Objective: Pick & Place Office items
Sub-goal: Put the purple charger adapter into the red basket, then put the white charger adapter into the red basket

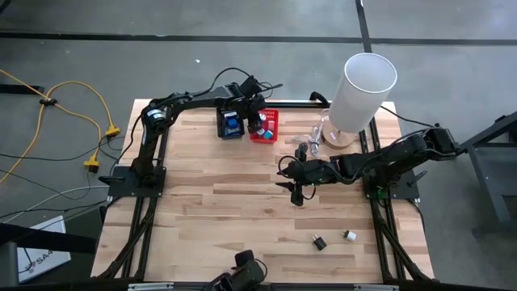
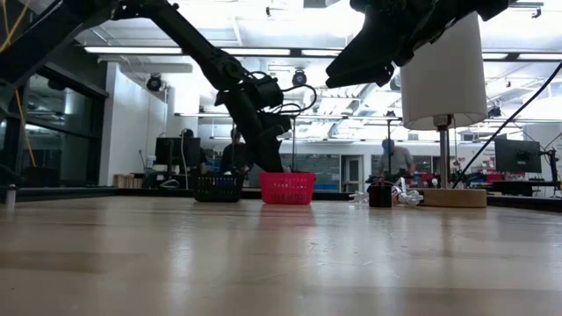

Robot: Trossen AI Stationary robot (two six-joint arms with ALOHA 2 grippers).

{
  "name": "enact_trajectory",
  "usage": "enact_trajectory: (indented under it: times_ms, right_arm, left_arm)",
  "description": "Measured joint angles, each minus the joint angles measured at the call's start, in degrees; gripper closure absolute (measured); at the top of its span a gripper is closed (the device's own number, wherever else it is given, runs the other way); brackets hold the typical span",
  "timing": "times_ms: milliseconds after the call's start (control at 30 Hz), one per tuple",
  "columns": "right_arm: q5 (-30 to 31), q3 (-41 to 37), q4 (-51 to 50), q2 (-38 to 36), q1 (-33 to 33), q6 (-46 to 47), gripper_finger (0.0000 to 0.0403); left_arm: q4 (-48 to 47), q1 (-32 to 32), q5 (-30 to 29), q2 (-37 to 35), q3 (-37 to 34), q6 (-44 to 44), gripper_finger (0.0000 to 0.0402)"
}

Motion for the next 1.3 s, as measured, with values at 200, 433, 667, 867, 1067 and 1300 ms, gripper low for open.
enact_trajectory:
  times_ms: [200, 433, 667, 867, 1067, 1300]
  right_arm:
    - [0.0, 0.0, 0.0, 0.01, 0.01, 0.0, 0.0243]
    - [-0.02, 0.0, 0.0, 0.01, 0.01, 0.02, 0.0243]
    - [-0.02, 0.0, 0.0, 0.01, -0.01, 0.02, 0.0243]
    - [-0.01, 0.0, 0.0, -0.01, 0.0, 0.01, 0.0243]
    - [0.0, 0.0, 0.0, 0.0, 0.0, 0.02, 0.0243]
    - [-0.01, 0.0, 0.01, 0.01, 0.0, 0.02, 0.0243]
  left_arm:
    - [-0.02, -0.09, 0.0, 0.0, -0.02, 0.33, 0.0234]
    - [-0.02, -0.07, 0.0, 0.0, -0.02, 0.12, 0.0233]
    - [-0.02, -0.07, 0.0, -0.02, -0.02, 0.08, 0.0233]
    - [-0.01, -0.09, -0.02, -0.02, -0.04, 0.05, 0.0233]
    - [0.07, -0.08, -0.04, -0.02, -0.04, 0.33, 0.0233]
    - [1.45, -0.07, 0.81, -0.56, -0.04, 1.36, 0.0233]
